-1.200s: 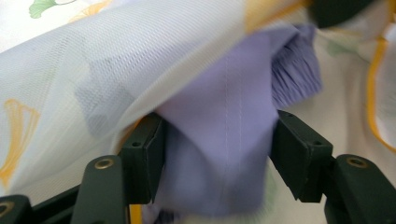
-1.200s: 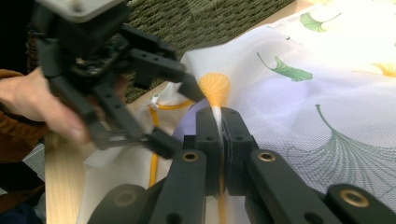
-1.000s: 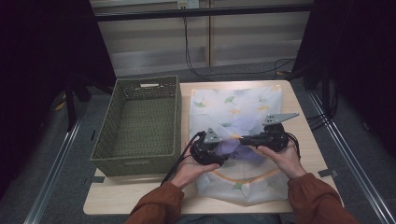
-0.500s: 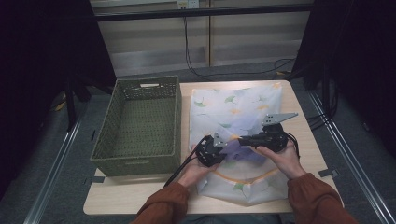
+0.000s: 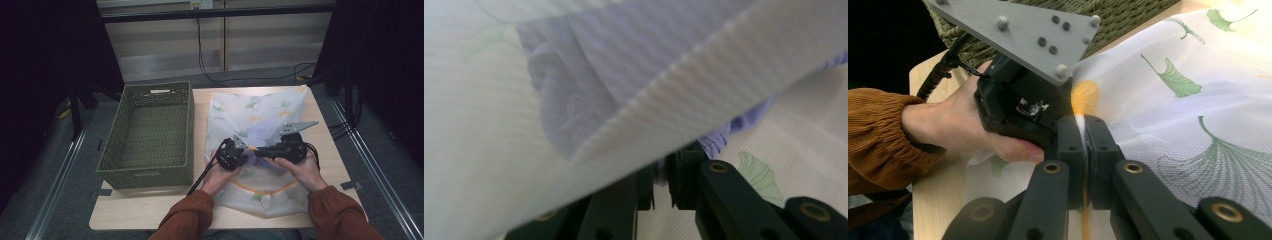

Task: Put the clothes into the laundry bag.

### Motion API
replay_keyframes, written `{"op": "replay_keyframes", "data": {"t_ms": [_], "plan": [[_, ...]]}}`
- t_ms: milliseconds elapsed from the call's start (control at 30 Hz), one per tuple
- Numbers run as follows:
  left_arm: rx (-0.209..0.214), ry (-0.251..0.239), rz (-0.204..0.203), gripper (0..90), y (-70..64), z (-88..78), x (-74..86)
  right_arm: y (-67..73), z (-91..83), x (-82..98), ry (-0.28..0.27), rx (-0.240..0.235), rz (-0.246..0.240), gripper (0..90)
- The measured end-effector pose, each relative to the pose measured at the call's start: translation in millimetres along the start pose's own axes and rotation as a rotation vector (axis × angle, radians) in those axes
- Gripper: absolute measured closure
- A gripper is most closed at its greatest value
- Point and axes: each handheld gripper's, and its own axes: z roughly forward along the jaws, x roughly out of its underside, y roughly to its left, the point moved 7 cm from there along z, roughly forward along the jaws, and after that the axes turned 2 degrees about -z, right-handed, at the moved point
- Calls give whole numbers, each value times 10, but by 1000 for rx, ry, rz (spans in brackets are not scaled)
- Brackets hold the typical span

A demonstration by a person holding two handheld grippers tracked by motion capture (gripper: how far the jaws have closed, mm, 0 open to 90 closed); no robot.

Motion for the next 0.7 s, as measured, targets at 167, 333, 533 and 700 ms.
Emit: {"op": "replay_keyframes", "data": {"t_ms": [167,333,533,700], "plan": [[7,1,-3,720,0,-48,14,-14,31,30,12,-2,-2,880],[69,-25,-16,657,-24,-240,8,-56,1,28,1,10,10,880],[63,-28,13,604,3,-454,77,-71,-9,16,-4,17,10,880],[84,-46,5,593,-1,-577,155,-74,-5,-12,-10,19,8,880]]}}
